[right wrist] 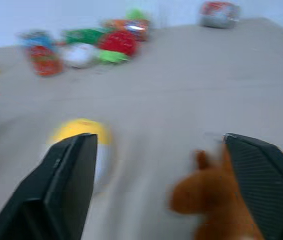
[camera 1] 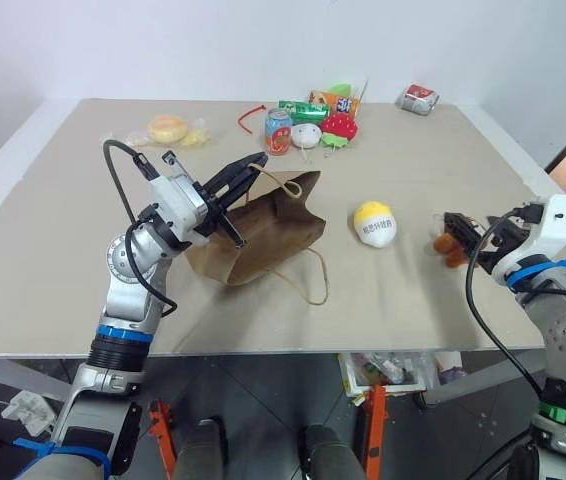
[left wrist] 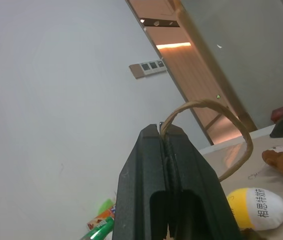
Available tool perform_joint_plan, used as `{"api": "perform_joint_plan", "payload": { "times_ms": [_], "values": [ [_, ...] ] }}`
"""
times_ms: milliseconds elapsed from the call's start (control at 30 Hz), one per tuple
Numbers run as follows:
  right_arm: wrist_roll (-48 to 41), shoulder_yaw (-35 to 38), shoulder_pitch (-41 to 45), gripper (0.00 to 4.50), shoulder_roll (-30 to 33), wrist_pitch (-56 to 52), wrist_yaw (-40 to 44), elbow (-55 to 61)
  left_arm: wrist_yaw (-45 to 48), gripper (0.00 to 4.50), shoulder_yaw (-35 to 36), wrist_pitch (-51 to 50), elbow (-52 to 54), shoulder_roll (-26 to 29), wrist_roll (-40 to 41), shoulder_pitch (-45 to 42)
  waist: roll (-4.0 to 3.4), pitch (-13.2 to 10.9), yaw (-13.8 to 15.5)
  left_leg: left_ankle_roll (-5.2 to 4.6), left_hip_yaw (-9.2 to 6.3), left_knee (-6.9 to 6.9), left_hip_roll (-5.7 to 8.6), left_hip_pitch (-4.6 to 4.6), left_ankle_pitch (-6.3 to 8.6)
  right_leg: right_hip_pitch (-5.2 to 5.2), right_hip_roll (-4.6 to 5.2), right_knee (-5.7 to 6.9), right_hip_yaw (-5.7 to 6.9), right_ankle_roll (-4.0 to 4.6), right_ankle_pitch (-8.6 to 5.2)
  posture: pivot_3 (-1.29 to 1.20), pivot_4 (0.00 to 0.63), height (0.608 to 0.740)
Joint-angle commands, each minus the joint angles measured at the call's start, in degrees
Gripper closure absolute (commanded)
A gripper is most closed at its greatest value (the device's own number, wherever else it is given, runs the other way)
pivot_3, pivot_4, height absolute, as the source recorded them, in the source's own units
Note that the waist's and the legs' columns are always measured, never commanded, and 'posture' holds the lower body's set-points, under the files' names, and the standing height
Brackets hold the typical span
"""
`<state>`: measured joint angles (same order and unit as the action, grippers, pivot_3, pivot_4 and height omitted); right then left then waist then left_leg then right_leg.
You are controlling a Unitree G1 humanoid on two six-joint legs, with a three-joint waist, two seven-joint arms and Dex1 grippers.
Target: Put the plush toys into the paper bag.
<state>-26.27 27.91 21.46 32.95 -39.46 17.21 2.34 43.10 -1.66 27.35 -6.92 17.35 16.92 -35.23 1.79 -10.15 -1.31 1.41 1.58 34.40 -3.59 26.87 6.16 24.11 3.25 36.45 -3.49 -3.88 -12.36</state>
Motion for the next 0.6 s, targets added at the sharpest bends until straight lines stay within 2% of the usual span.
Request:
{"api": "perform_joint_plan", "payload": {
  "times_ms": [33,333,533,600],
  "values": [
    [4.96,-2.64,1.38,0.14,1.48,2.03,-2.69,-4.70,0.08,4.50,-0.44,-0.77,5.37,0.90,-0.24,2.12,0.00,0.00,0.01,0.00,0.00,0.00,0.00,0.00,0.00,0.00,0.00,0.00,0.00,0.00,0.00,0.00,0.150,0.740],
    [11.05,-4.38,1.49,0.14,-1.11,4.14,-11.02,-10.39,-1.17,4.50,-0.58,-2.53,7.84,0.63,-0.65,3.60,-0.01,0.00,0.04,-0.01,0.00,0.00,0.01,0.00,0.00,-0.02,-0.01,0.00,-0.05,-0.04,-0.02,0.00,0.150,0.740],
    [10.66,-4.44,1.02,0.14,-3.72,4.06,-11.98,-10.63,-1.72,4.50,-0.10,-3.39,8.36,0.67,-0.96,3.40,-0.02,0.00,0.04,-0.01,0.00,0.00,0.02,0.00,-0.01,-0.02,-0.02,0.00,-0.07,-0.04,-0.01,0.00,0.150,0.740],
    [10.60,-4.17,1.07,0.77,-4.37,4.36,-12.39,-10.47,-1.86,4.50,-0.15,-3.60,8.70,0.72,-1.01,3.54,-0.02,0.00,0.03,-0.02,-0.01,0.00,0.02,0.00,-0.01,-0.02,-0.03,0.00,-0.07,-0.05,-0.01,0.00,0.150,0.740]
  ]
}}
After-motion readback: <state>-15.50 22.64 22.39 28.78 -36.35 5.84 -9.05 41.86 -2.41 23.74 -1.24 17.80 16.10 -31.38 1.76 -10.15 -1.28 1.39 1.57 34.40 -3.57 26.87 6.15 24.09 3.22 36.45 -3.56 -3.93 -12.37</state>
